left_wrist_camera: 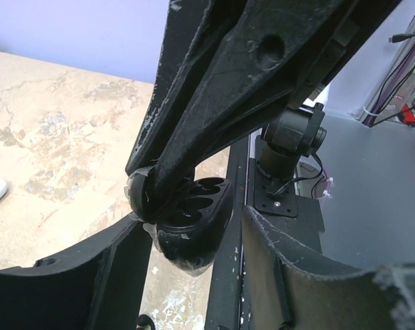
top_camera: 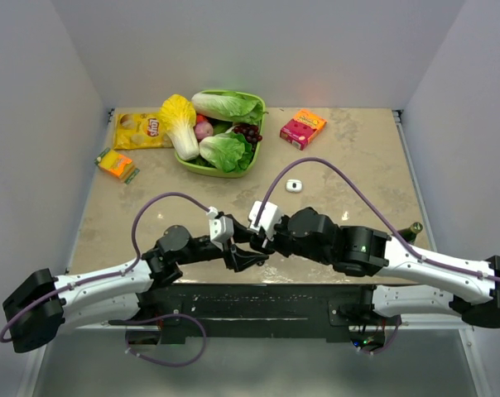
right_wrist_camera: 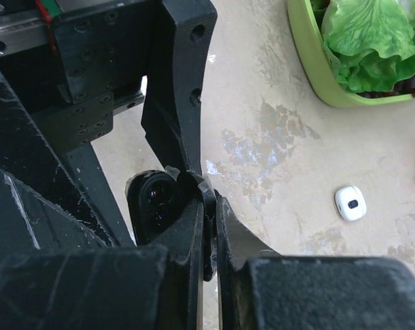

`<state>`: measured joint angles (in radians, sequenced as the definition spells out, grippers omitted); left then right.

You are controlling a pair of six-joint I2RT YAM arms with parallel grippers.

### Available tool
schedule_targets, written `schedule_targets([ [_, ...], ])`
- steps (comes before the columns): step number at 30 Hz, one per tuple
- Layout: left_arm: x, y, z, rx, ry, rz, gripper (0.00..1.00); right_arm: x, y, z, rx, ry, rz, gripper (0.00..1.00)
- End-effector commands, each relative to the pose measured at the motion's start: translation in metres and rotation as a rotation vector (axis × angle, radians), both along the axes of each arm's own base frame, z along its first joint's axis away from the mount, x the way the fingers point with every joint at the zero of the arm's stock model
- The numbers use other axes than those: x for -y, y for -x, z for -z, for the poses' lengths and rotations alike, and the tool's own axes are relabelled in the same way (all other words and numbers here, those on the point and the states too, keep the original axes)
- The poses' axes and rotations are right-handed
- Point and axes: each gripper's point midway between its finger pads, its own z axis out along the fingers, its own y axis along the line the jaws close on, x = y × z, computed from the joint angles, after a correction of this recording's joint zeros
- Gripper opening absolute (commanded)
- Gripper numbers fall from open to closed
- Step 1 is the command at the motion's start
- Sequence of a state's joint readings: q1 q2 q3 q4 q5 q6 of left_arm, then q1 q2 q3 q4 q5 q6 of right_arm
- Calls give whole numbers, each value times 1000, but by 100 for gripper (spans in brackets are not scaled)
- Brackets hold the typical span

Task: Insert the wireless bluetooth earbuds into the charging case
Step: Open the charging case.

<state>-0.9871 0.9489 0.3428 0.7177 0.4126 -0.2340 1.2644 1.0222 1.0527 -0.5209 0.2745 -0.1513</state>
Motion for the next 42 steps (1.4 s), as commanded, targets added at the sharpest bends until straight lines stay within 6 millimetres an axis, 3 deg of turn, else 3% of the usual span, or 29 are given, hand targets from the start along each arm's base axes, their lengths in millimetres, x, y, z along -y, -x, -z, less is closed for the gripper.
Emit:
schedule_targets([
  [1, 3, -4, -27, 26, 67, 11, 54, -4, -2, -30, 58, -64, 7, 0],
  [6, 2, -8, -24, 15, 63, 2, 50, -6, 3, -32, 72, -63, -8, 0],
  [19, -1, -19, -14, -2, 39, -37, 54, -5, 11, -51, 70, -126, -39, 0],
  [27, -1, -7, -26, 17, 74, 28, 64, -1, 7, -50, 81, -123, -12, 0],
  [36, 0, -1, -45, 42, 102, 62, 66, -4, 6, -43, 76, -101, -13, 0],
  [42, 2, 6, -47, 34, 108, 110, 69, -3, 4, -44, 81, -98, -1, 0],
])
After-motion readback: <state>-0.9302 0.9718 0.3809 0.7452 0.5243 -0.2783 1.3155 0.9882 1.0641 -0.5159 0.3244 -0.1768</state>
